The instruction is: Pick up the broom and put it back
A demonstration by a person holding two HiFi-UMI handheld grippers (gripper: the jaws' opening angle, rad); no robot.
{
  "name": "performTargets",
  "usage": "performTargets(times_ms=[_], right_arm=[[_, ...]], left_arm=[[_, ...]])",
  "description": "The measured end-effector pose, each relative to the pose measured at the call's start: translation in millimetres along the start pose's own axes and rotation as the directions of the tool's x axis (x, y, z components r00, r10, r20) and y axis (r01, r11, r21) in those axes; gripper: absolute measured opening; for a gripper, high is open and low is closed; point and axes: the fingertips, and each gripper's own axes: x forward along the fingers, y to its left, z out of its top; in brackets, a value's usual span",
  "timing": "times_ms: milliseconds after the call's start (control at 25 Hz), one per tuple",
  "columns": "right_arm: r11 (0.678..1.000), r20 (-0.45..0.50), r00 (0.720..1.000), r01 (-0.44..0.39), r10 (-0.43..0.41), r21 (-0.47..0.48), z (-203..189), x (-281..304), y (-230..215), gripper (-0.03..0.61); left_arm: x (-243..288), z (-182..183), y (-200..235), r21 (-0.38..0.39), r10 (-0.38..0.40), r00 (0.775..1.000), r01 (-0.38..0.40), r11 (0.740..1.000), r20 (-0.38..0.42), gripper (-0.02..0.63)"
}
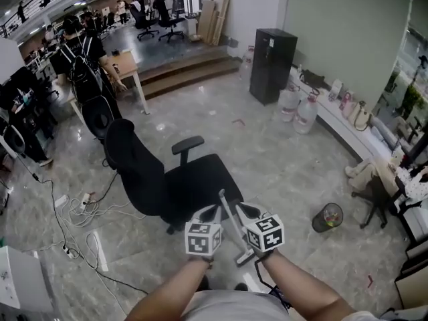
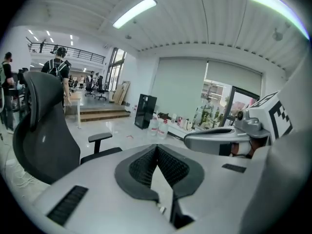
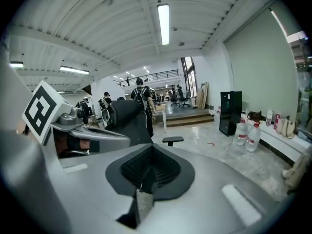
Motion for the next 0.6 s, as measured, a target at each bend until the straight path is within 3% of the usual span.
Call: performTargets(times_ms=[200,600], right_arm=[[0.999,0.065,0.997,-0.046,0.047,-0.02,20,-46,5,0.002],[0.994,0.108,0.99,-0.087,0.094,-0.066,29,-90,15,0.002]], left_arm=[[-16,25,-57,0.019,0.012,0.995,-0.014,1.0,0.095,0.007],[-39,21,-94,0.023,0.049,0.993,-0.051,0.998,0.106,0.008]])
